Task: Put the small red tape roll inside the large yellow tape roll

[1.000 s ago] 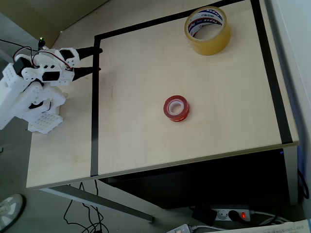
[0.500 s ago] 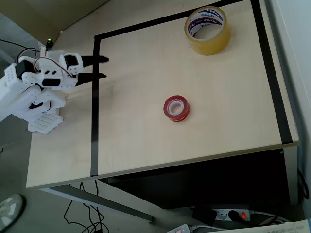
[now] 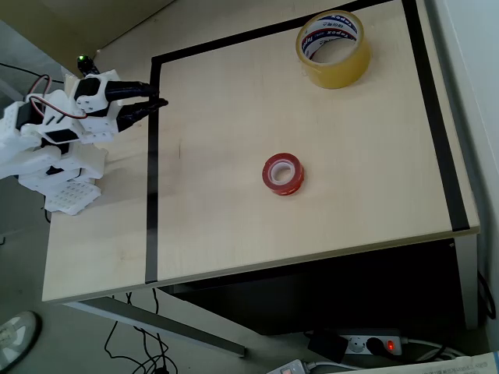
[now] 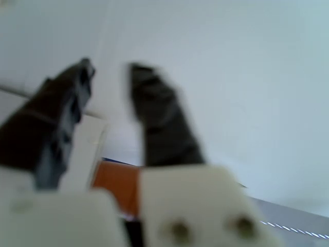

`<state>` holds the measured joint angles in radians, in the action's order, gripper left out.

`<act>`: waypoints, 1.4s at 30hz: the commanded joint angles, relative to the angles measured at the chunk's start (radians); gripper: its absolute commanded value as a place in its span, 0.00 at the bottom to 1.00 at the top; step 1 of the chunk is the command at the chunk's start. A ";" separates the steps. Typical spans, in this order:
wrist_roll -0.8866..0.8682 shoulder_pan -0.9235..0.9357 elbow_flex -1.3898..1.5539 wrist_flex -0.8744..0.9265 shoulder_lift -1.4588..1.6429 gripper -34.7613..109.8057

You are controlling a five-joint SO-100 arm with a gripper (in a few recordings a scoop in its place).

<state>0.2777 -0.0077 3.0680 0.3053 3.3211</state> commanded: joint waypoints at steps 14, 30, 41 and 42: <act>0.080 0.091 -0.094 0.008 0.012 0.24; 0.242 0.117 0.000 0.080 0.012 0.29; 0.156 0.296 0.021 0.265 0.012 0.29; 0.156 0.301 0.006 0.285 0.012 0.29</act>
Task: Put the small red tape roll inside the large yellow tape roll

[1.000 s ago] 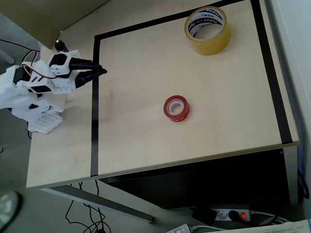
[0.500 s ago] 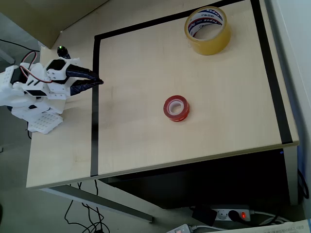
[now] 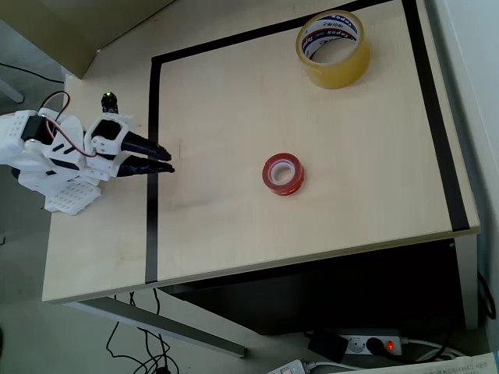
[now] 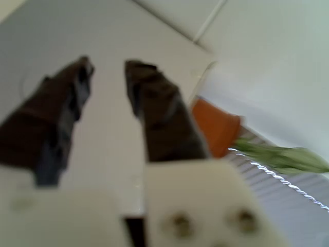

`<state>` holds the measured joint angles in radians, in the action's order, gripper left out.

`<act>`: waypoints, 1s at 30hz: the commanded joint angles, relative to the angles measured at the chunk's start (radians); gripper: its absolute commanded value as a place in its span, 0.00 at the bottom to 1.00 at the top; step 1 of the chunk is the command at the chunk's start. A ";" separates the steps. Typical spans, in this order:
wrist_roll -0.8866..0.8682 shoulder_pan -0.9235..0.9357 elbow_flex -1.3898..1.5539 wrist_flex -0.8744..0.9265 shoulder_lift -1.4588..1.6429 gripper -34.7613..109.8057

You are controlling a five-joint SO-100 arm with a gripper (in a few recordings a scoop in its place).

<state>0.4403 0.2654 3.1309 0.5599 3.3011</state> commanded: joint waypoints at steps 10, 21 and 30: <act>-0.031 0.031 -0.442 0.311 -0.288 0.24; -0.166 -0.009 -0.954 0.307 -1.131 0.32; -0.166 -0.021 -1.315 0.268 -1.870 0.40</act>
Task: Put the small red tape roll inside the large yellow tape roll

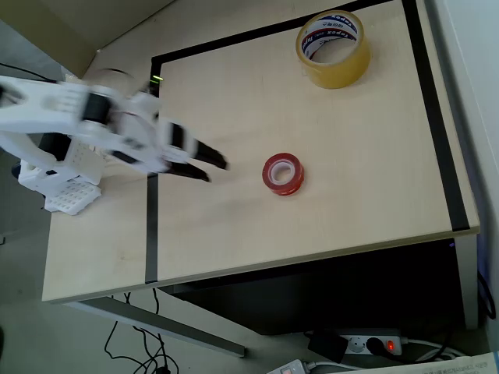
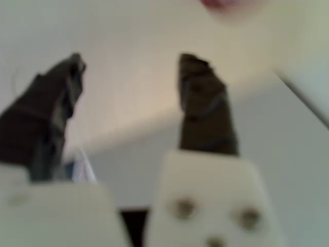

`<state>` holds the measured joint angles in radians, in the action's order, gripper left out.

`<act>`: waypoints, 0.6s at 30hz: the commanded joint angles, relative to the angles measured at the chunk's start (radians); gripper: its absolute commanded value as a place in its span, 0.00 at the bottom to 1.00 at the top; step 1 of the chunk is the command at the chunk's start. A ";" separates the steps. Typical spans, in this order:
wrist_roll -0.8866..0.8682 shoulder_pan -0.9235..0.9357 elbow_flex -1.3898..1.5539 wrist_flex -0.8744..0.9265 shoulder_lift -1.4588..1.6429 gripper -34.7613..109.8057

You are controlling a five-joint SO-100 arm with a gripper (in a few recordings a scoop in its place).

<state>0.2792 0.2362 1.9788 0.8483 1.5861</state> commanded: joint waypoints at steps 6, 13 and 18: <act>0.023 -0.011 -0.247 -0.023 -0.268 0.42; 0.026 -0.029 -0.278 0.123 -0.015 0.43; 0.032 -0.021 -0.463 0.172 -0.153 0.43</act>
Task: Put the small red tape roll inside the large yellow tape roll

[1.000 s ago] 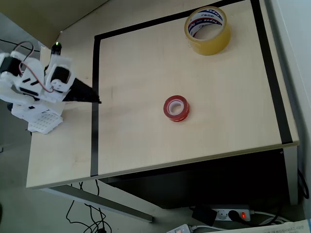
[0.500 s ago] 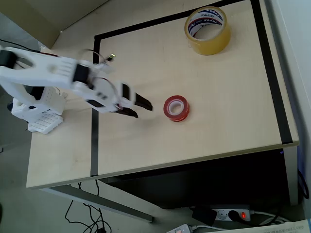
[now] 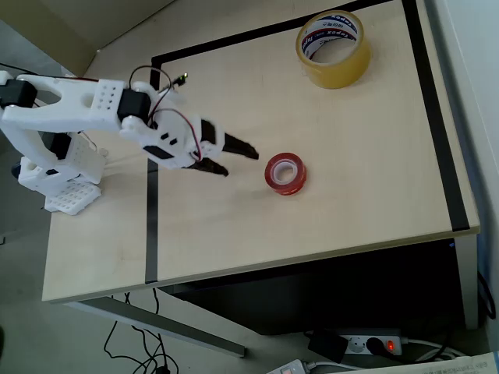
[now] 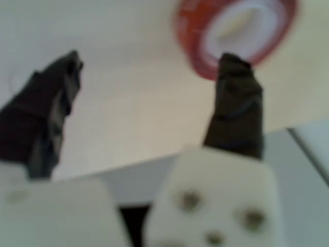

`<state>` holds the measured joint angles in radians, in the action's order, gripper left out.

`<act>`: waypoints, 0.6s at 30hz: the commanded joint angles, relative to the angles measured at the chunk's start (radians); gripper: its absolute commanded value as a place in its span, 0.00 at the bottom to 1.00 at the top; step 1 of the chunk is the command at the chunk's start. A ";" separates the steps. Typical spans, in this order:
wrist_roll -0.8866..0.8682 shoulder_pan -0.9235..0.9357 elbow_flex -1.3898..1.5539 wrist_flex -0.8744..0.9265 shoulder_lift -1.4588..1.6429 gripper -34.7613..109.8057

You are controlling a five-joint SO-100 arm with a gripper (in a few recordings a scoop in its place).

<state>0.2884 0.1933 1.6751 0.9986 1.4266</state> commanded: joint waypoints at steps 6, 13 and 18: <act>0.023 0.038 -0.379 0.034 -0.245 0.43; 0.025 0.041 -0.710 0.150 -0.595 0.37; 0.021 0.023 -1.269 0.517 -0.920 0.24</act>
<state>0.2899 0.2102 0.8161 1.3085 0.7194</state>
